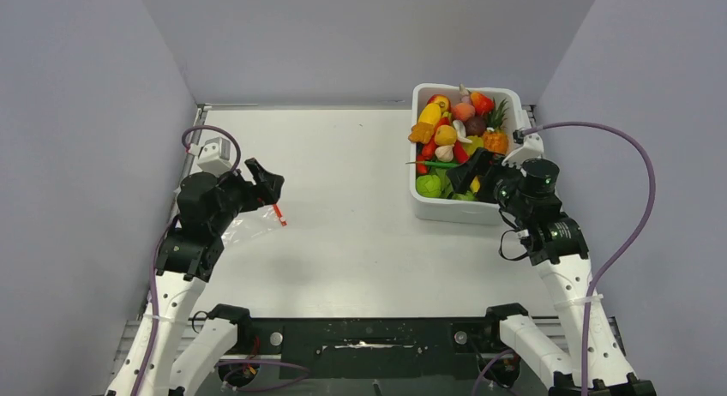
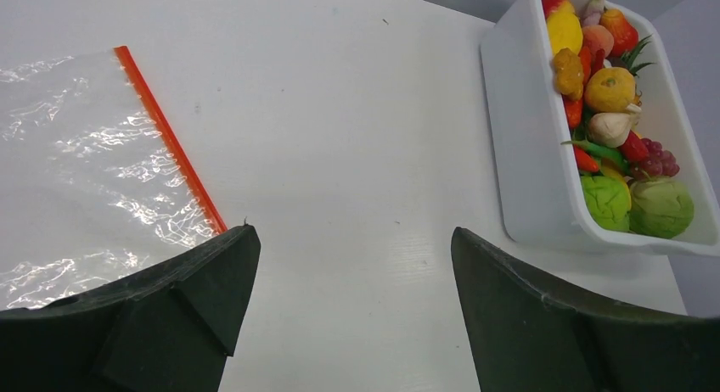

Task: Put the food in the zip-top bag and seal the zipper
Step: Pick up the zipper food storage bag at the center of the board, then open the zipper of the food storage bag.

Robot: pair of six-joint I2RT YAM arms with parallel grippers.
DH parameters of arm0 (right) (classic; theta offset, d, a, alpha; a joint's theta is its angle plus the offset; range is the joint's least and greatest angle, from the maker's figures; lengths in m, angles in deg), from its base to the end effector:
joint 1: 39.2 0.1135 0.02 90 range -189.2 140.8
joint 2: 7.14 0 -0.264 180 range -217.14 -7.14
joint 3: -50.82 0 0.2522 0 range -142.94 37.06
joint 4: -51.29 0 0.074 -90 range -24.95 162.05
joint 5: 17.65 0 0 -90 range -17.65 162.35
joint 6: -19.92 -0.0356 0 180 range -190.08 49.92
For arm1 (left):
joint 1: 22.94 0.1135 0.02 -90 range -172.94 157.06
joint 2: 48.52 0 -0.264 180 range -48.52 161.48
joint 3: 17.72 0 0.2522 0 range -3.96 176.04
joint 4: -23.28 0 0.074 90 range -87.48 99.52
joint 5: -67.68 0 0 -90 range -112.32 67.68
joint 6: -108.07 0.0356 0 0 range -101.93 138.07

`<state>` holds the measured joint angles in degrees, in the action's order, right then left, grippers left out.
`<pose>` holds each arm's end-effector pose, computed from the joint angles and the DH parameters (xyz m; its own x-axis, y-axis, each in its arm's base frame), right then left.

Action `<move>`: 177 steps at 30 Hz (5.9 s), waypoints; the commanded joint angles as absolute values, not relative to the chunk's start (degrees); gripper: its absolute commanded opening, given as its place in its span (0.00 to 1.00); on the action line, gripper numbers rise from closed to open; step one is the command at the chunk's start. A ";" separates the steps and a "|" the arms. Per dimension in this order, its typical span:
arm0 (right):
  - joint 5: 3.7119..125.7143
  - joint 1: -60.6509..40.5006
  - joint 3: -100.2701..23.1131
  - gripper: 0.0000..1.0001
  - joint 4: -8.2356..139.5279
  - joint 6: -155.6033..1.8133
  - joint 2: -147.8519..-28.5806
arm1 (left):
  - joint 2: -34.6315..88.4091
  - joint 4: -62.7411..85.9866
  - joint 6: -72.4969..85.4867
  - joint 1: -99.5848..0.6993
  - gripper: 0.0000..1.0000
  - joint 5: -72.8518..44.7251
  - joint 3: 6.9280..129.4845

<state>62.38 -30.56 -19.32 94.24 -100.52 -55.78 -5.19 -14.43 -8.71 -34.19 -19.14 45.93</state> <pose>0.1787 0.0334 0.3642 -0.4674 0.4337 -0.7704 -0.0817 0.8465 0.5261 0.1654 -0.0349 0.3495 -0.3729 -0.3845 -0.8445 0.0882 0.8913 -0.4448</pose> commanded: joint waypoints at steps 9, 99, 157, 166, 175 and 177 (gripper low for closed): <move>61.89 -30.86 -19.22 0.98 90.28 -100.32 -52.72 | -5.92 -8.60 -9.91 -33.93 0.84 -25.54 43.68; 60.05 -20.65 -13.40 0.98 81.44 -108.83 -54.78 | 37.66 -5.77 -8.94 -52.78 0.00 -25.56 50.13; 69.59 5.72 -23.97 0.00 58.05 -129.11 -95.68 | -2.40 6.79 -21.03 -53.75 0.11 -9.92 29.11; 73.10 8.49 -29.52 0.00 64.48 -117.02 -92.36 | -1.66 7.96 -22.00 -53.70 0.47 -10.18 35.32; 74.35 9.75 -32.56 0.00 67.51 -114.64 -90.13 | 2.72 10.46 -19.44 -53.67 0.57 -7.03 38.48; 74.96 10.22 -33.10 0.00 67.82 -114.54 -89.51 | 3.56 9.41 -17.88 -53.64 0.57 -7.58 38.86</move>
<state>72.47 9.40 -30.08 67.79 -116.47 -92.56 2.11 8.44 -21.26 -53.60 -7.89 35.65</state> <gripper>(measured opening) 0.032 0.572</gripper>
